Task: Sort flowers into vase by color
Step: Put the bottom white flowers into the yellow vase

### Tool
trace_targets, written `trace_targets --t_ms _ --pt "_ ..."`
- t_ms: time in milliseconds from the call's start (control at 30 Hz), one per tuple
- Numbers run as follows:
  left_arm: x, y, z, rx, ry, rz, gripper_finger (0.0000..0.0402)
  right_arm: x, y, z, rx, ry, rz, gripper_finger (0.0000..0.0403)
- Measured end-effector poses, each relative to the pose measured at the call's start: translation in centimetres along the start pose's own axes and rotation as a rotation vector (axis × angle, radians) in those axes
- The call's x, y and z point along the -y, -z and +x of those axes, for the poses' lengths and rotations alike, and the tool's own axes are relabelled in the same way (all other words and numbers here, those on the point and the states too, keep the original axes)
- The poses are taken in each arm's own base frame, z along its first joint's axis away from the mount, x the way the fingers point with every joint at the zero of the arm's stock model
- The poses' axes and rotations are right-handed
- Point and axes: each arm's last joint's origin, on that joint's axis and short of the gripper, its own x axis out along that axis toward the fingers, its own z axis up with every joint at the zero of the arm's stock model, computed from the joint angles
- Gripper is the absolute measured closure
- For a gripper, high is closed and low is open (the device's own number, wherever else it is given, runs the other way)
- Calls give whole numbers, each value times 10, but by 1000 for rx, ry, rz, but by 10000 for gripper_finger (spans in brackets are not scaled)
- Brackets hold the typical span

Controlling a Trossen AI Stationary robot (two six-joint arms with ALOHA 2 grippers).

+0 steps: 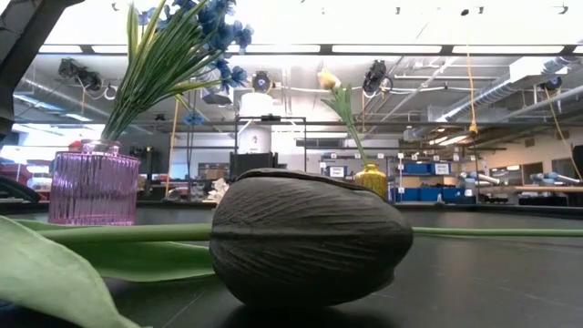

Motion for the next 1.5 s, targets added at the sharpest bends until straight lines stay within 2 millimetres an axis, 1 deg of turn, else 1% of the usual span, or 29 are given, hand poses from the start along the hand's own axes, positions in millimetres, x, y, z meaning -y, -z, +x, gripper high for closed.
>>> trace_targets --t_ms 167,500,567,633,700,833,933,1033,1167,1500 --pt "0 -1 0 13 -1 4 372 0 0 0 -1 0 -22 276" --pt "0 0 0 1 0 7 372 0 1 0 -8 7 -57 378" --pt "0 2 0 -16 2 23 368 0 2 0 -16 5 -62 389" --pt "1 4 0 -45 6 57 359 0 3 0 -29 2 -64 389" --pt "2 7 0 -75 10 60 339 -1 4 0 -38 -1 -63 383" --pt "3 15 -1 -150 23 84 273 -1 5 0 -45 -1 -63 374" --pt "3 20 -1 -197 32 90 223 -1 5 0 -54 -3 -65 381" --pt "4 24 -2 -239 40 93 188 -1 8 0 -84 -7 -74 387" --pt "4 27 -3 -273 41 91 169 -1 14 -1 -145 14 -89 384" --pt "4 31 -5 -322 23 106 166 -2 22 -2 -225 11 -80 382"
